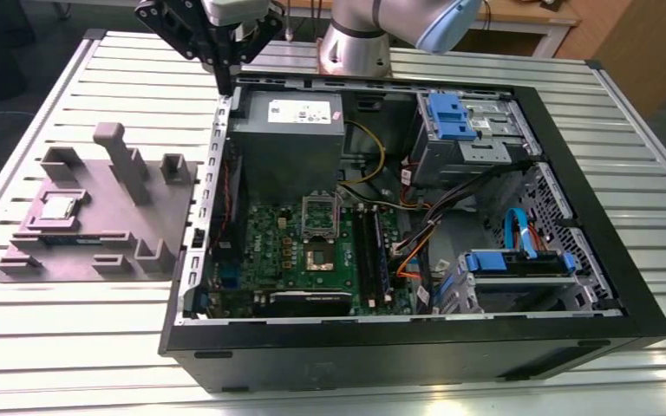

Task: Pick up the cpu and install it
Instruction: 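Reach for the cpu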

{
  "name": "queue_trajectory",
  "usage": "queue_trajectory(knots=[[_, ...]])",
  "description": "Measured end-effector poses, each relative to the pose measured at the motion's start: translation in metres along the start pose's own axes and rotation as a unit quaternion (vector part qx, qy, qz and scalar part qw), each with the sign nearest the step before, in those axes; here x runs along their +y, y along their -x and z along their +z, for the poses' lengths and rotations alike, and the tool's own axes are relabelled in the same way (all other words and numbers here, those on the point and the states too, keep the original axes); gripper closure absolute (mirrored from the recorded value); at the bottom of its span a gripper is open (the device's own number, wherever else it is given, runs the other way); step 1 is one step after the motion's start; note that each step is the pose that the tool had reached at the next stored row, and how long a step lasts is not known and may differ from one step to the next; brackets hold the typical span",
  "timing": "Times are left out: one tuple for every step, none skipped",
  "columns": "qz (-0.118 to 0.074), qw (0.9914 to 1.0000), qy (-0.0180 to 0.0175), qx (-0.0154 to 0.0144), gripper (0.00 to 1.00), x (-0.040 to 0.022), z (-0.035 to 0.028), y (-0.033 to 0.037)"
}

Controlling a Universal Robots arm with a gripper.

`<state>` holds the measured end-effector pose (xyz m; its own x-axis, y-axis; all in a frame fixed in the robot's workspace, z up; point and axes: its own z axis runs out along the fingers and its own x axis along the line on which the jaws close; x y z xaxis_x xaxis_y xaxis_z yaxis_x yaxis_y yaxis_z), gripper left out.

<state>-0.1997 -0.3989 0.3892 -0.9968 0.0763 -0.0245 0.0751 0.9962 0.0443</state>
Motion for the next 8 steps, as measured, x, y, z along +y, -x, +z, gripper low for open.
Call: queue_trajectory(knots=[[0.000, 1.00000, 0.0000, 0.0000, 0.90, 0.0000, 0.0000, 0.0000], [0.000, 1.00000, 0.0000, 0.0000, 0.90, 0.0000, 0.0000, -0.0001], [0.000, 1.00000, 0.0000, 0.0000, 0.90, 0.0000, 0.0000, -0.0001], [0.000, 1.00000, 0.0000, 0.0000, 0.90, 0.0000, 0.0000, -0.0001], [0.000, 1.00000, 0.0000, 0.0000, 0.90, 0.0000, 0.0000, -0.0001], [0.000, 1.00000, 0.0000, 0.0000, 0.90, 0.0000, 0.0000, -0.0002], [0.000, 1.00000, 0.0000, 0.0000, 0.90, 0.0000, 0.0000, -0.0002], [0.000, 1.00000, 0.0000, 0.0000, 0.90, 0.0000, 0.0000, -0.0002]])
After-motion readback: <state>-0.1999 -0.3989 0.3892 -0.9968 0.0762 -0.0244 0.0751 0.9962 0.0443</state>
